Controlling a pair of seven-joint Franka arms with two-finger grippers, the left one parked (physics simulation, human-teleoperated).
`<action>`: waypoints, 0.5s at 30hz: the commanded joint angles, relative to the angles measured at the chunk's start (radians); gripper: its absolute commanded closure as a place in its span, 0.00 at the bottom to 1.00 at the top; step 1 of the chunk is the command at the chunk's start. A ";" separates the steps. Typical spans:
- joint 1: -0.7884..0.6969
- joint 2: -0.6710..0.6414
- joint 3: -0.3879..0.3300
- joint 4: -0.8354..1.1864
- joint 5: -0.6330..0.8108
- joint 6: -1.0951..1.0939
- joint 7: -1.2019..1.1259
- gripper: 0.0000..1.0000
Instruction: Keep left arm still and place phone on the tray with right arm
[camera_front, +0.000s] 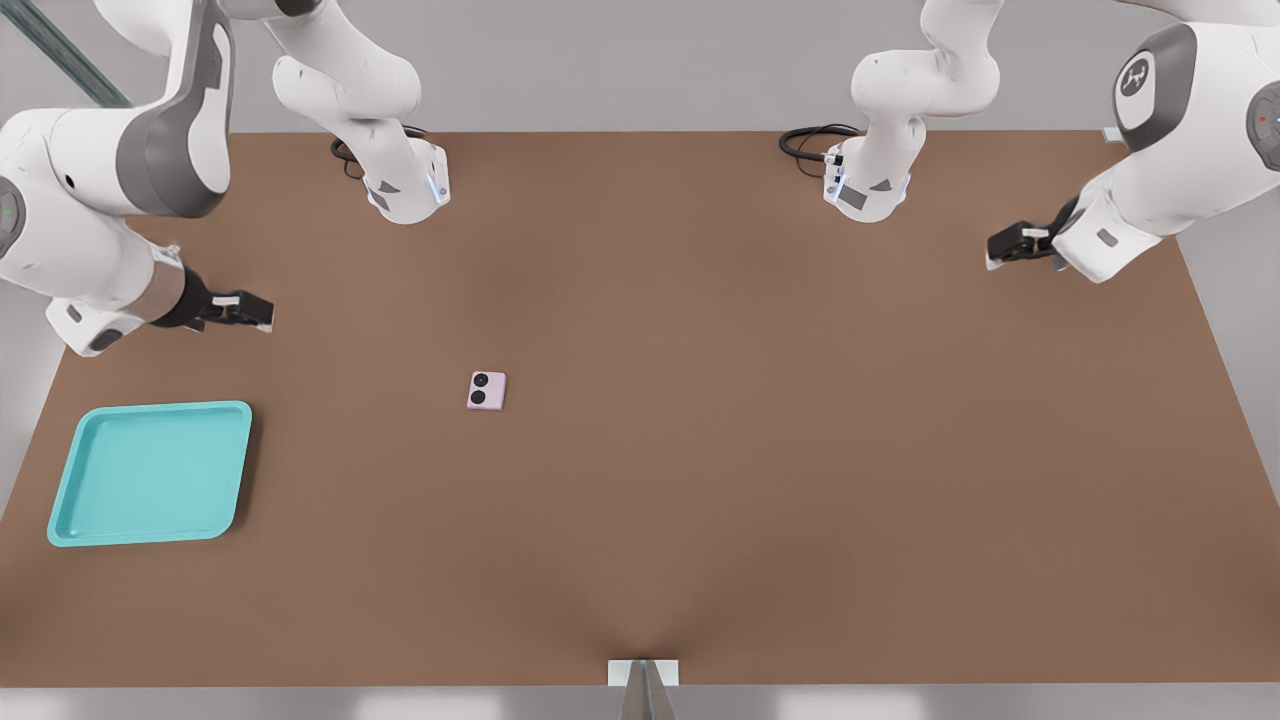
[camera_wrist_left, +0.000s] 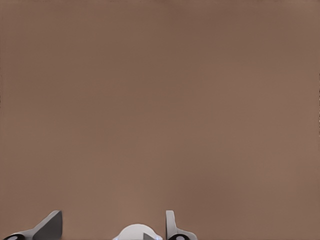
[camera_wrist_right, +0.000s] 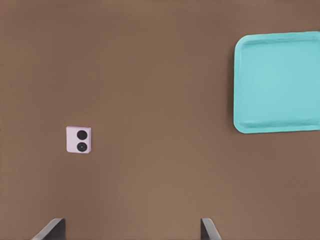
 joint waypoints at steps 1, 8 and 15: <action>0.000 0.003 0.001 0.000 0.013 0.150 0.012 0.00; 0.194 0.230 0.030 -0.024 -0.018 0.390 0.232 0.00; 0.220 0.225 0.105 -0.469 -0.014 0.782 0.634 0.00</action>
